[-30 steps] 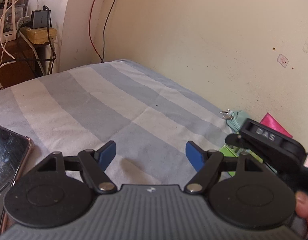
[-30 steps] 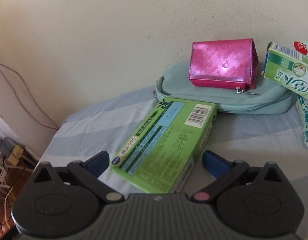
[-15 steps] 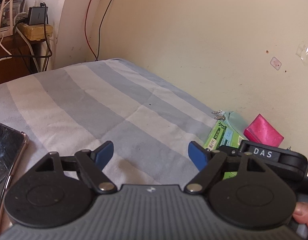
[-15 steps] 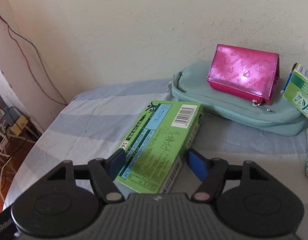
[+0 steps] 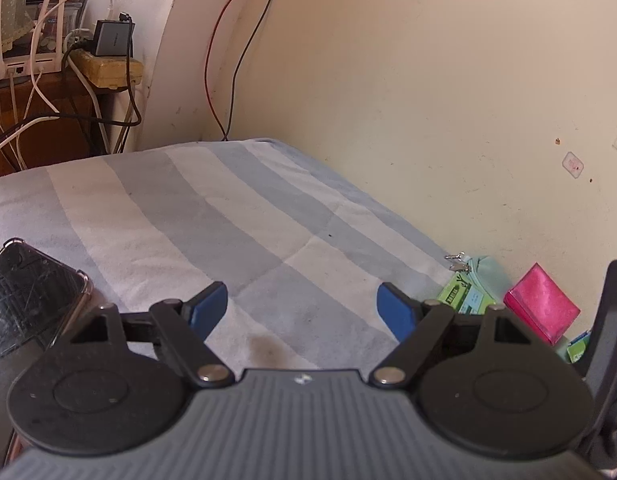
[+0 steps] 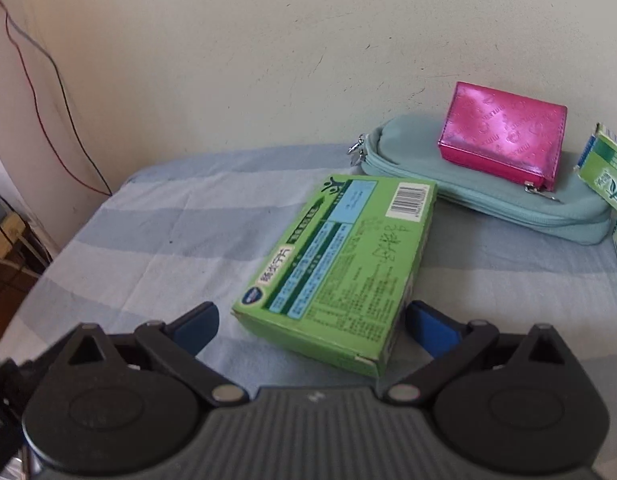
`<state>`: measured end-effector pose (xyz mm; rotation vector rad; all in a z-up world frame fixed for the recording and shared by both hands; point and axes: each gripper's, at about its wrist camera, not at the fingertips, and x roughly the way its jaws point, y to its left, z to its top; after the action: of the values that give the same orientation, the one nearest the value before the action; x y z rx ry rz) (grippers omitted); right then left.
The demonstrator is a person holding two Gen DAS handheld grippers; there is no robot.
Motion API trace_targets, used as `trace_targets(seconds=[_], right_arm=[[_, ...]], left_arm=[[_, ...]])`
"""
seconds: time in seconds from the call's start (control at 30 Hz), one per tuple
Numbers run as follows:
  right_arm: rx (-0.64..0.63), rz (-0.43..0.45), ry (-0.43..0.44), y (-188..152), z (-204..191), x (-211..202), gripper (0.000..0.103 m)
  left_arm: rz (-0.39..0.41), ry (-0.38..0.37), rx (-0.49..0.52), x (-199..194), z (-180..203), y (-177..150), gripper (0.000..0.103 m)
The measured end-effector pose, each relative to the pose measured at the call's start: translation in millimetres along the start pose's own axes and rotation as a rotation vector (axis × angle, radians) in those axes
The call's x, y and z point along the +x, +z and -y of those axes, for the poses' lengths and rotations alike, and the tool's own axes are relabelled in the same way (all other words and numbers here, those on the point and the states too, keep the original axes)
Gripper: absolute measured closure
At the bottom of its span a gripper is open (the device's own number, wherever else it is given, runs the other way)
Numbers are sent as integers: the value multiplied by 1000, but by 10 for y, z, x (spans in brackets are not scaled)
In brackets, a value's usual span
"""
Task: Organize objects
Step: 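Grasp the green rectangular box with the right gripper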
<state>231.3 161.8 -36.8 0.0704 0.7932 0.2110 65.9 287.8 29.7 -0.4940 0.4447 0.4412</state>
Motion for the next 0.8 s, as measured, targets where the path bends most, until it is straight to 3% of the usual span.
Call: trace_targets(seconds=[0.1, 0.17, 0.2, 0.3, 0.33, 0.37, 0.5, 0.57, 0.63, 0.67, 0.7, 0.8], right_arm=[[-62, 13, 6, -24, 32, -10, 7], [-94, 19, 34, -11, 129, -68, 35], [-108, 13, 54, -15, 191, -97, 39], [-147, -7, 96, -65, 430, -250, 68], [-152, -18, 109, -97, 532, -309, 82], [-154, -17, 124, -121, 618, -374, 85], [-137, -17, 156, -154, 785, -572, 72], [-106, 49, 163, -114, 772, -653, 43], [-66, 80, 185, -20, 706, -651, 33], [-33, 86, 190, 39, 650, -621, 13], [0, 92, 189, 83, 597, -590, 5], [60, 65, 162, 230, 392, -385, 0]], left_arm=[[-6, -4, -7, -1, -11, -4, 20], [-7, -5, -12, -5, -19, -2, 20], [-7, -7, -13, -8, -21, -2, 20], [-8, -13, -4, -22, -8, -16, 20], [-10, -17, 2, -22, 2, -21, 20], [-12, -20, 11, -24, 27, -37, 20], [-33, -35, 18, -4, 77, -83, 20], [-23, -29, 5, -21, 69, -90, 20], [8, -6, -7, -61, 45, -82, 20], [24, 6, -18, -76, 25, -76, 20], [36, 17, -31, -86, 3, -69, 20], [60, 43, -62, -101, -52, -45, 20]])
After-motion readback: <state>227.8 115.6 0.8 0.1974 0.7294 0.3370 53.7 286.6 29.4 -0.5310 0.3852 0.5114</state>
